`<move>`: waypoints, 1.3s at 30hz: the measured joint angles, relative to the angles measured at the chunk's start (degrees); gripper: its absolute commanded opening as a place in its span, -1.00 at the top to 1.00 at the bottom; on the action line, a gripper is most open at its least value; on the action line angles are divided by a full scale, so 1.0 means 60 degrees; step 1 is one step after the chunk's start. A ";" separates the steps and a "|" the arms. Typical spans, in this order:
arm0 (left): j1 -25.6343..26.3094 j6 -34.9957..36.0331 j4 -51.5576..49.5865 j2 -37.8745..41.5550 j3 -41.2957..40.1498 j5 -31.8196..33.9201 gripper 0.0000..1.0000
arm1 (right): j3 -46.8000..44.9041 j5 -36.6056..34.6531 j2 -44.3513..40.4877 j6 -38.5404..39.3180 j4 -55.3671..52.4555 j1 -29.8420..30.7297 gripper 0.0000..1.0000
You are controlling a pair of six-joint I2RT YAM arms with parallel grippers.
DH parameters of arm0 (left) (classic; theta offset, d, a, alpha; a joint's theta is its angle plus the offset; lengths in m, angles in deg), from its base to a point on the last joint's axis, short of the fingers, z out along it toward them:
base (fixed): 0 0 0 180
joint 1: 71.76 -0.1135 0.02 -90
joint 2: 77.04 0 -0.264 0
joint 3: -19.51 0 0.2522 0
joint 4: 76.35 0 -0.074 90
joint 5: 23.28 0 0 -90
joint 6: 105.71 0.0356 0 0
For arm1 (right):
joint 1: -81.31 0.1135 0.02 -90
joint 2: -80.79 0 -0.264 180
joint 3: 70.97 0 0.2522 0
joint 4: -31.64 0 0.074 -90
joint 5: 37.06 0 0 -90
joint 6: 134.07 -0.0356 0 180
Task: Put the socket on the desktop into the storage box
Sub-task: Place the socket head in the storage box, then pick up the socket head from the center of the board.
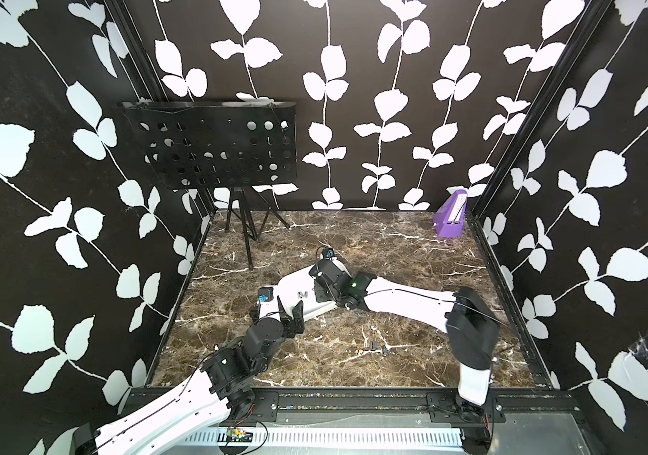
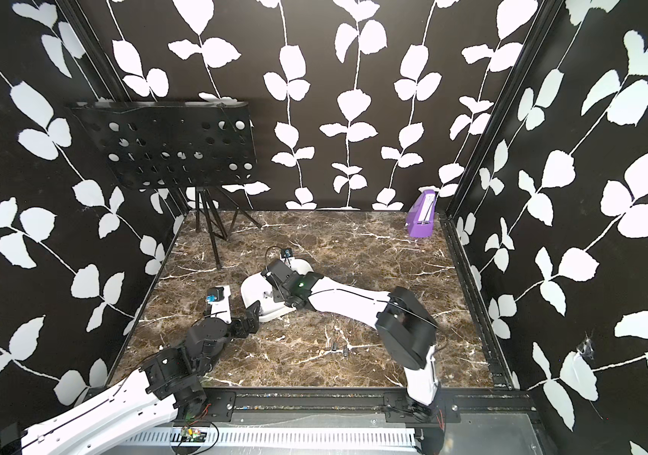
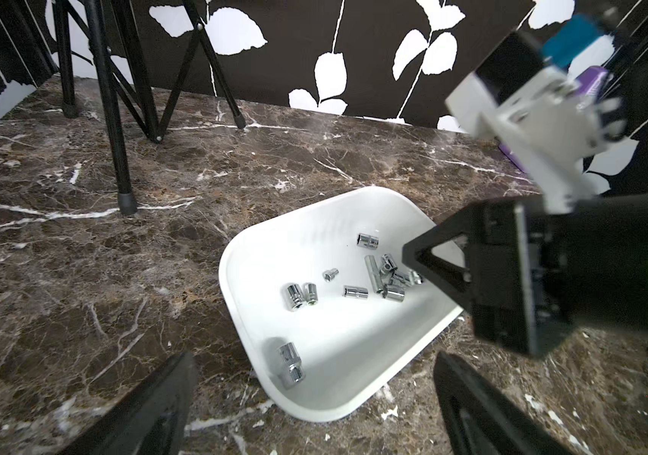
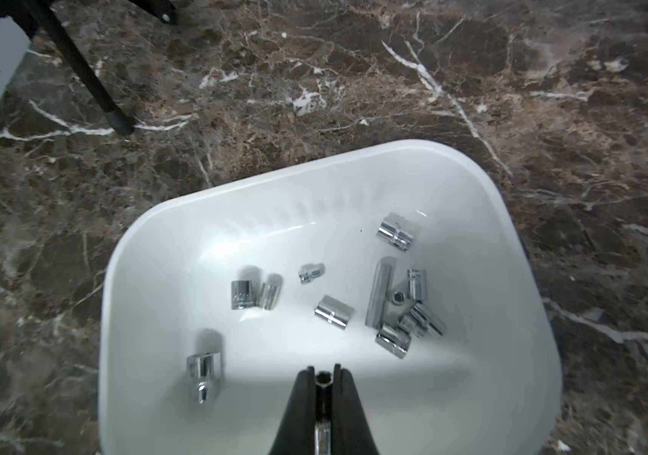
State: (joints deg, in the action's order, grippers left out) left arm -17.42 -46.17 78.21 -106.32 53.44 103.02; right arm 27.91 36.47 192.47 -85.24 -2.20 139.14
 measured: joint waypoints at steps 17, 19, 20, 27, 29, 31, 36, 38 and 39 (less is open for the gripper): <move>0.0000 0.0026 -0.0004 -0.0237 -0.0025 -0.0226 -0.92 | -0.0605 0.0295 -0.1096 0.0488 0.0055 -0.0033 0.26; 0.0000 0.0084 0.0270 -0.0259 -0.0087 -0.0579 -0.90 | -0.1421 0.0044 -0.2277 0.0514 0.0044 0.0160 0.26; 0.0000 0.0120 0.0423 -0.0310 -0.0120 -0.0823 -0.90 | -0.1923 -0.0138 -0.2991 0.0506 0.0004 0.0328 0.25; 0.0000 0.0324 0.1526 -0.1366 -0.0138 -0.2601 -0.88 | -0.5013 -0.1268 -0.6462 -0.0233 -0.0597 0.1661 0.20; 0.0000 0.0368 0.1898 -0.1894 -0.0135 -0.3111 -0.87 | -0.5788 -0.1526 -0.6878 -0.0692 -0.0925 0.1898 0.20; 0.0000 0.0397 0.2044 -0.2481 -0.0080 -0.3475 -0.88 | -0.6448 -0.1654 -0.7100 -0.1155 -0.1166 0.2033 0.20; 0.0000 0.0448 0.1978 -0.4051 0.0528 -0.4167 -0.88 | -0.7664 -0.1759 -0.7227 -0.2167 -0.1319 0.2335 0.19; 0.0000 0.0448 0.1978 -0.4430 0.0725 -0.4317 -0.89 | -0.7945 -0.1770 -0.7129 -0.2539 -0.1300 0.2459 0.19; 0.0000 0.0448 0.1967 -0.4539 0.0780 -0.4357 -0.89 | -0.7992 -0.1785 -0.7023 -0.2667 -0.1282 0.2499 0.19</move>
State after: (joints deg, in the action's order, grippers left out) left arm -17.42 -43.48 90.01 -133.55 58.11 76.88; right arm -20.05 25.76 150.33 -101.23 -9.89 154.13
